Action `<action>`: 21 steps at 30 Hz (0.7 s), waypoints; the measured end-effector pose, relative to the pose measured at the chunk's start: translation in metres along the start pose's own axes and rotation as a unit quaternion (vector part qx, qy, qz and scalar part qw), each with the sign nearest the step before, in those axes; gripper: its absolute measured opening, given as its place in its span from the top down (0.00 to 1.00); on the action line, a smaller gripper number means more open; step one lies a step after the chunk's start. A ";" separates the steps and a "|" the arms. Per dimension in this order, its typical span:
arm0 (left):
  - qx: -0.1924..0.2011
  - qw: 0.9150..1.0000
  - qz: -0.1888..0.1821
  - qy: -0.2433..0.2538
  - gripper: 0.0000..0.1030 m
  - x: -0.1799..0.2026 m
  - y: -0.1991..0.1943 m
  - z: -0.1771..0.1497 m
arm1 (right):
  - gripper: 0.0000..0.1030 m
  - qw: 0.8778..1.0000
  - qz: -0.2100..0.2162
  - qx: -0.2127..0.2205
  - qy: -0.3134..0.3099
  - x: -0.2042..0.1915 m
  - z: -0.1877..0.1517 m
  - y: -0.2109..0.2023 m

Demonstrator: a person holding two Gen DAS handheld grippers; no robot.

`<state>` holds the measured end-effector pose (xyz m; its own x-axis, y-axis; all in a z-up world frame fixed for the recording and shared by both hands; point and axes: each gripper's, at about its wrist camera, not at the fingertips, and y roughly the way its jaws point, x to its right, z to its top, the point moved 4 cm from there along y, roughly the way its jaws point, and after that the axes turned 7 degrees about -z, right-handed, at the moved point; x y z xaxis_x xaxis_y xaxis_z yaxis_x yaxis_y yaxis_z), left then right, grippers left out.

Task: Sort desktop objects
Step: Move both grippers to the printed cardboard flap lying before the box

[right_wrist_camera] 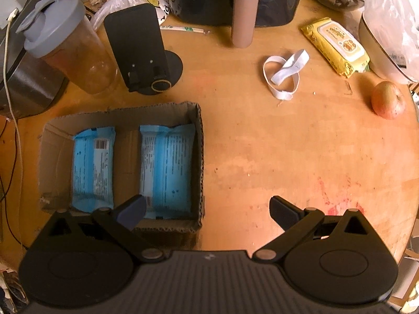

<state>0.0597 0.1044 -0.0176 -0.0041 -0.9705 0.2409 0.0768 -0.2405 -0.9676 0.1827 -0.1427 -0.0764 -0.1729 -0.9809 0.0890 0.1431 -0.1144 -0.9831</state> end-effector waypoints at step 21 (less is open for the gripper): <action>0.005 1.000 0.002 -0.007 0.00 -0.002 0.003 0.009 | 0.00 1.000 0.016 -0.023 -0.010 0.008 -0.065 -0.015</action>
<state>0.0691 0.1061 -0.0203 0.0111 -0.9712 0.2381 0.0858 -0.2363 -0.9679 0.1158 -0.1391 -0.0710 -0.1493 -0.9870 0.0593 0.1028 -0.0751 -0.9919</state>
